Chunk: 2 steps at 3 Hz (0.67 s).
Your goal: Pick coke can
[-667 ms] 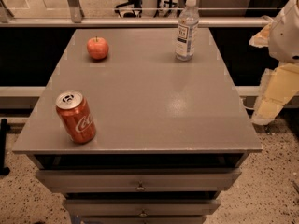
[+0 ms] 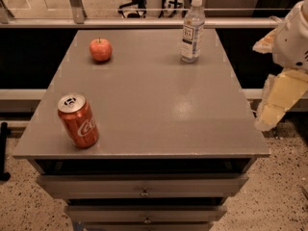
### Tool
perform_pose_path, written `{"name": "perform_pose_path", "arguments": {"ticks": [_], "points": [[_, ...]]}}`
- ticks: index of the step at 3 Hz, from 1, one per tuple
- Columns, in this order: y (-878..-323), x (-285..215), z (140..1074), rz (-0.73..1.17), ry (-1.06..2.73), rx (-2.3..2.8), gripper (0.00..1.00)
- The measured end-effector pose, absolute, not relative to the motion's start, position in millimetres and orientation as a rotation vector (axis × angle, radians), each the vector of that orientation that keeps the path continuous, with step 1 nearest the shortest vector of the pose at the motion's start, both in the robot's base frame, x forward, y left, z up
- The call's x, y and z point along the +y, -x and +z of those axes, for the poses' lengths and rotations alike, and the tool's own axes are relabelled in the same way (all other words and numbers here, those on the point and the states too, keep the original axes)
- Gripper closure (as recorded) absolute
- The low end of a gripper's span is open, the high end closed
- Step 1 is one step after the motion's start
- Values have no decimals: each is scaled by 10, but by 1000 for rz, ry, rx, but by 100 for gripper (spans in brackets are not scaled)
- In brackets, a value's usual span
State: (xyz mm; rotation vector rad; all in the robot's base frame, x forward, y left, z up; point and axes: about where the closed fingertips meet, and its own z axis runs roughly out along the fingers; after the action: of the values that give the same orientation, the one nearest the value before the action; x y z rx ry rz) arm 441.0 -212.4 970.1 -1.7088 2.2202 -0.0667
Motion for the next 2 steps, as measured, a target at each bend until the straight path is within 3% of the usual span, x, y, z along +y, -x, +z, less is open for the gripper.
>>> {"name": "perform_pose_path", "arguments": {"ticks": [1, 2], "points": [[-4492, -1789, 9300, 131, 1671, 2169, 0], [-4593, -1102, 8959, 380, 1625, 2039, 0]]}}
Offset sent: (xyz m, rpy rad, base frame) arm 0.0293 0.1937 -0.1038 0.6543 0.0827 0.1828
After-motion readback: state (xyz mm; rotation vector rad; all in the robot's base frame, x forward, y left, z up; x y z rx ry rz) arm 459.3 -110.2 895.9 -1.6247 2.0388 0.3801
